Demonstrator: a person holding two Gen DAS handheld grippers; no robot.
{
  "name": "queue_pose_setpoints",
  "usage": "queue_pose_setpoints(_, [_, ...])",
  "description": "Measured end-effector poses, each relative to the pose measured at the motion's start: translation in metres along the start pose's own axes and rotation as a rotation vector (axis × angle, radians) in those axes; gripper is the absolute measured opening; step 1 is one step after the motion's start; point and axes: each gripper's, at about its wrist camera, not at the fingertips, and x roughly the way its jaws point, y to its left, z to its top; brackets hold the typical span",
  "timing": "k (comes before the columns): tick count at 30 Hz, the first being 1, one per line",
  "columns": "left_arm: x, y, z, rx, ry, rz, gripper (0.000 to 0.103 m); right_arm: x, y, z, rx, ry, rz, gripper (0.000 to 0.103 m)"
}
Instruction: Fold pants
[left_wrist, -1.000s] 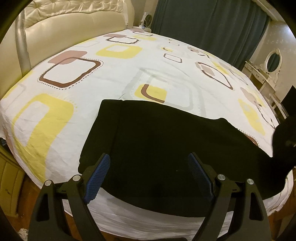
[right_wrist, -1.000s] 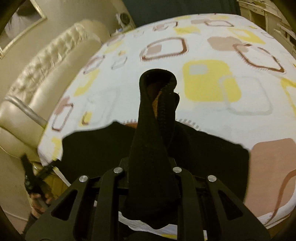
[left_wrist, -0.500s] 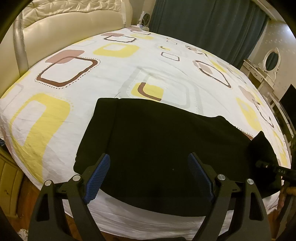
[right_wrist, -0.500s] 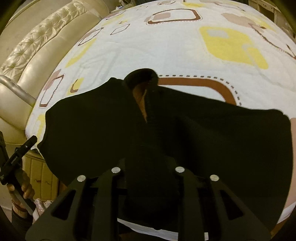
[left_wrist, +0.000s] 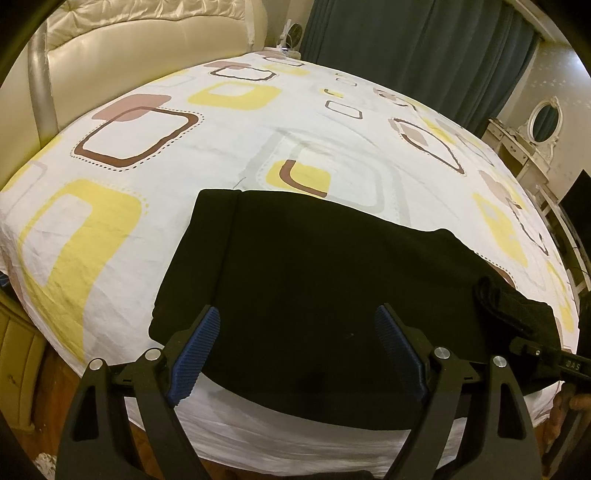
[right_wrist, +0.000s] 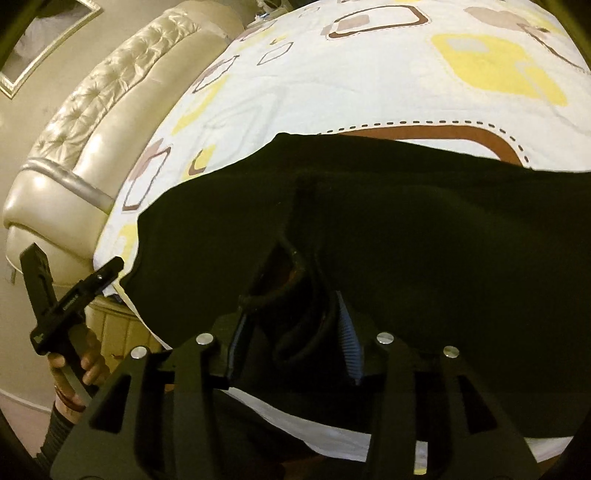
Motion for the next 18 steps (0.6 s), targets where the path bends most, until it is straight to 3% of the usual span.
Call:
queue_pose_setpoints(7, [0.003, 0.003, -0.001, -0.005, 0.006, 0.005, 0.085, -0.006, 0.006, -0.010, 0.006, -0.027, 0.048, 0.048])
queue_pose_setpoints(18, [0.005, 0.010, 0.001, -0.008, 0.008, 0.010, 0.085, 0.015, -0.002, -0.025, 0.038, 0.017, 0.114, 0.056])
